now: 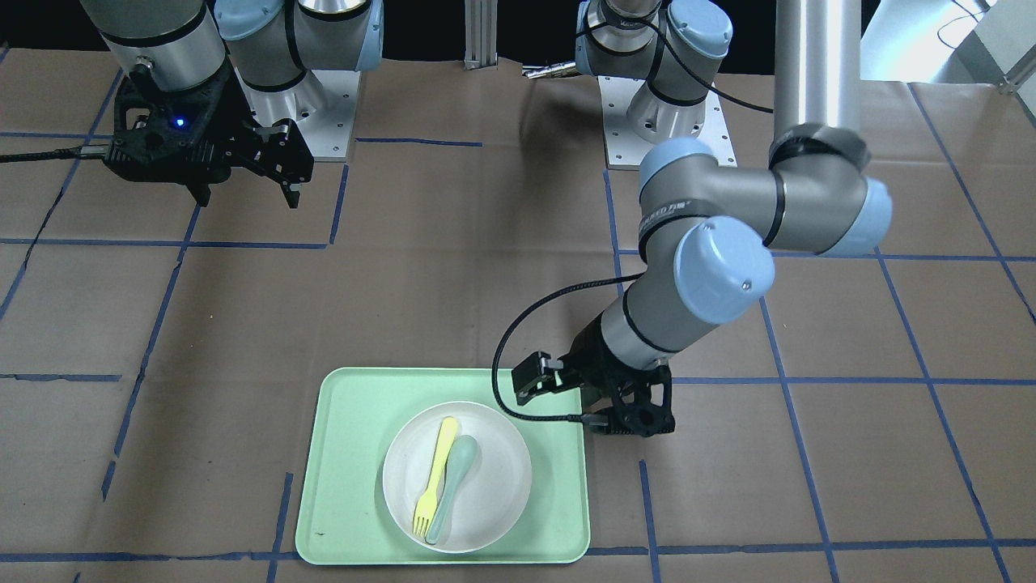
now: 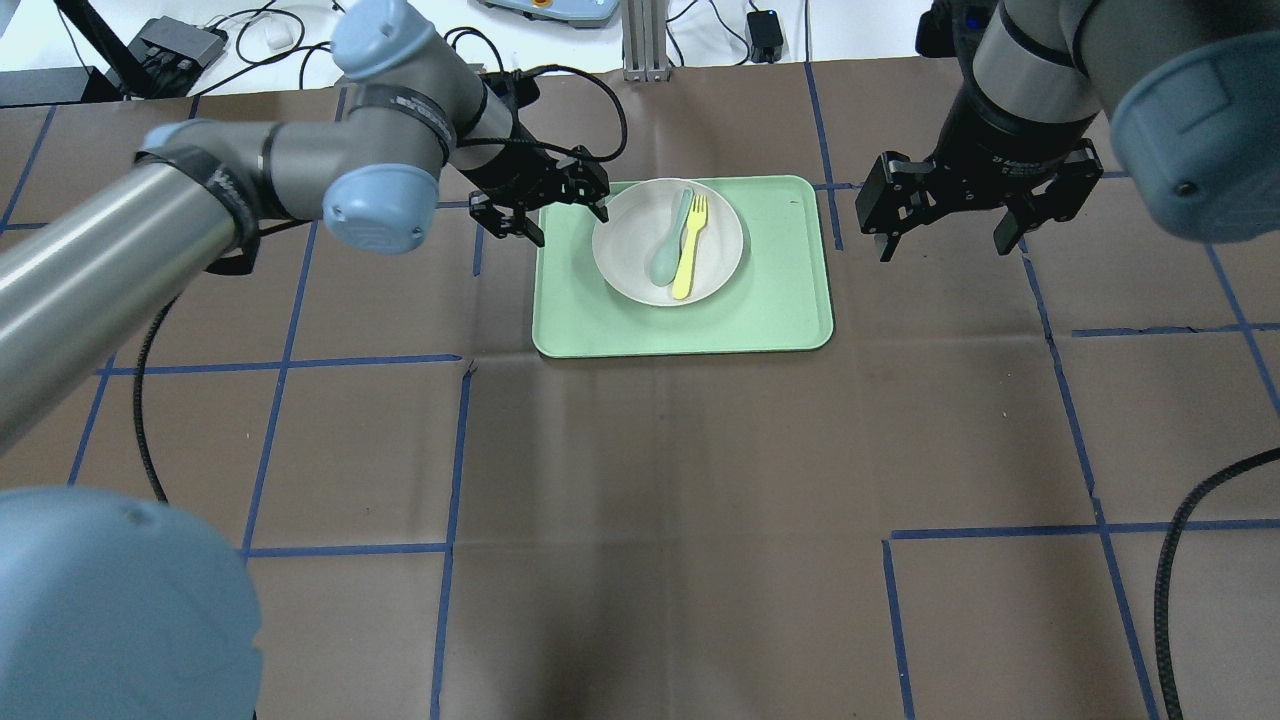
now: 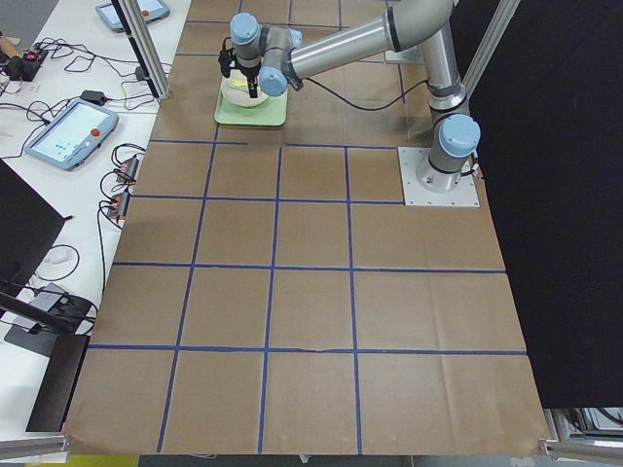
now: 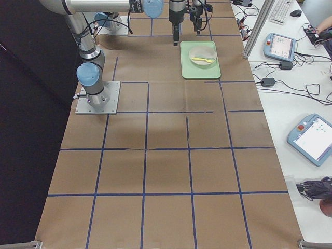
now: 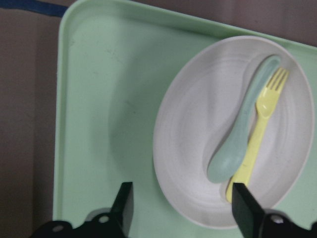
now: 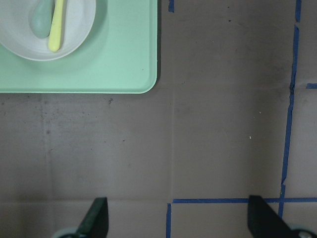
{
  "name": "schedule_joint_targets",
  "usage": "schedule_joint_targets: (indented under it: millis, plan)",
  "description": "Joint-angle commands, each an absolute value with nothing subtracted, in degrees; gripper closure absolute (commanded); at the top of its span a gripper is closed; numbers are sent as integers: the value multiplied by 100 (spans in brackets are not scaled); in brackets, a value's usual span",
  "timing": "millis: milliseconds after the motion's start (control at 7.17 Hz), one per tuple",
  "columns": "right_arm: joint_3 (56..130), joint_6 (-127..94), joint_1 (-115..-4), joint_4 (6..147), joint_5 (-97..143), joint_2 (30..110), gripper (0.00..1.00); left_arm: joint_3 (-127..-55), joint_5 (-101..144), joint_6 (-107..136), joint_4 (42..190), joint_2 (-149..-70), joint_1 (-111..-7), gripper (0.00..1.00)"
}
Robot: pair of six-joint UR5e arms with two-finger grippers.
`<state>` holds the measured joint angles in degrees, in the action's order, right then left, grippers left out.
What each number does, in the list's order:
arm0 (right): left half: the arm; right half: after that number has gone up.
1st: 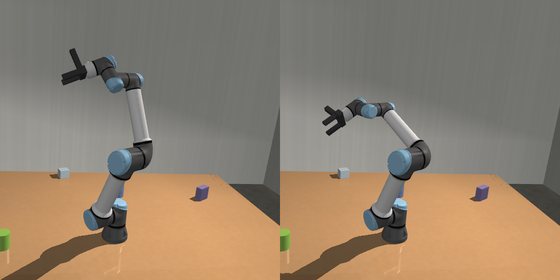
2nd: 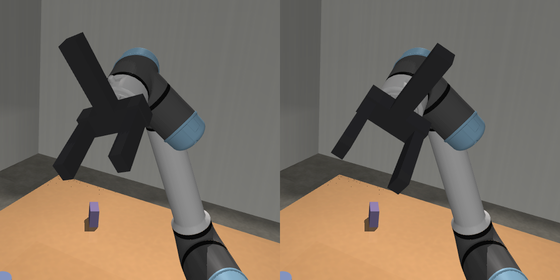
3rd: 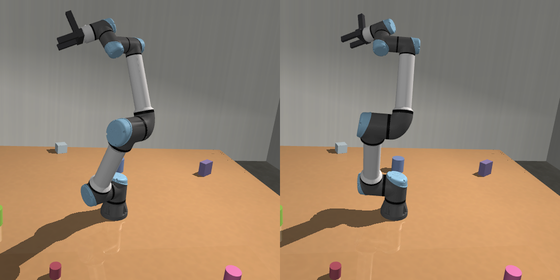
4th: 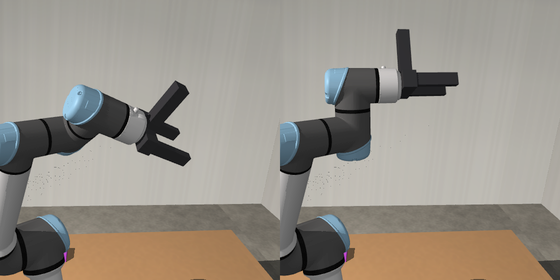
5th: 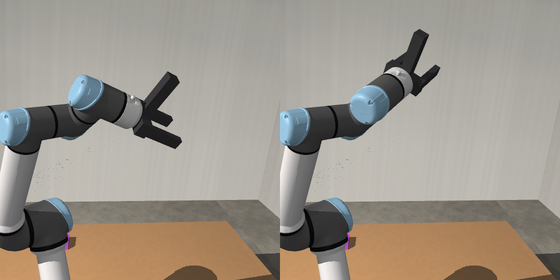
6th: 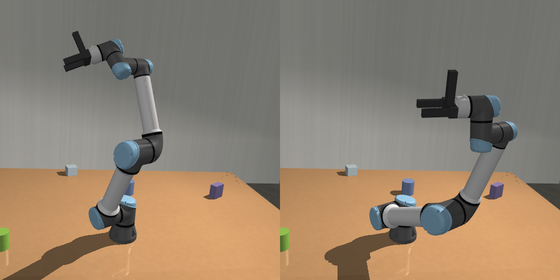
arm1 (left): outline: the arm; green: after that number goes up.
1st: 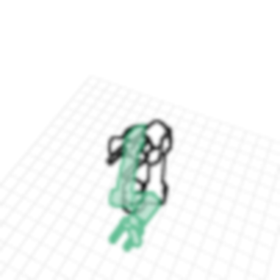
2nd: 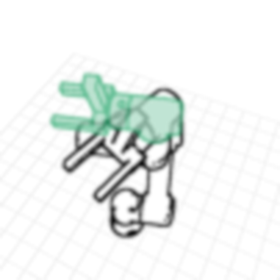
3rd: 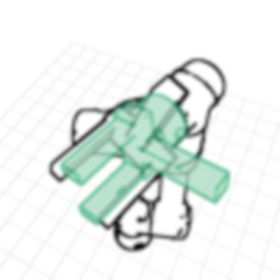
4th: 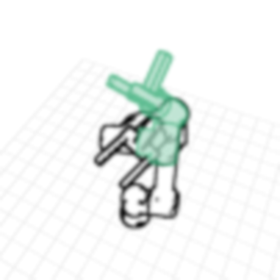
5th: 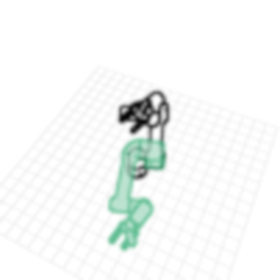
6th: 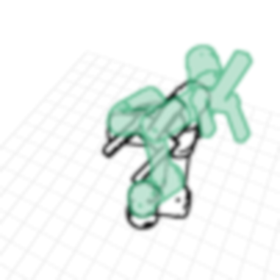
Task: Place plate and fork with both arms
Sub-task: 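Release the plate and withdraw the left gripper toward its rest pose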
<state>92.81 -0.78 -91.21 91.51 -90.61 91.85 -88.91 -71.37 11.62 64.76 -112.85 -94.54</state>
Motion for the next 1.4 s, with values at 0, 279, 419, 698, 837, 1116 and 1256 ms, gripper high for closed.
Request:
schedule_joint_targets:
  millis: [0, 279, 419, 698, 837, 1116, 1256]
  plan:
    - [9281, -79, -9123, 9149, -9053, 9185, 0, -8894, -8204, 758, 8054, -10077, -9404, 0]
    - [9273, -70, -9132, 9167, -9035, 9167, 0, -8981, -9152, 285, 9608, -9006, -9369, 0]
    - [9203, -79, -9123, 9176, -8974, 9150, 0, -9069, -9132, 194, 10129, -8574, -9352, 0]
    - [9167, -140, -9123, 9281, -8965, 9149, 0, -9350, -9088, 123, 10196, -8253, -9317, 0]
    - [9132, -141, -9132, 9403, -8974, 9097, 0, -9465, -9097, -51, 10117, -8253, -9290, 0]
    - [8442, -472, -9202, 9466, -8974, 8476, 0, -9807, -9123, -122, 9479, -8210, -9211, 0]
    - [8020, -788, -9246, 9388, -8974, 8055, 0, -9930, -9088, -114, 9370, -8165, -9150, 0]
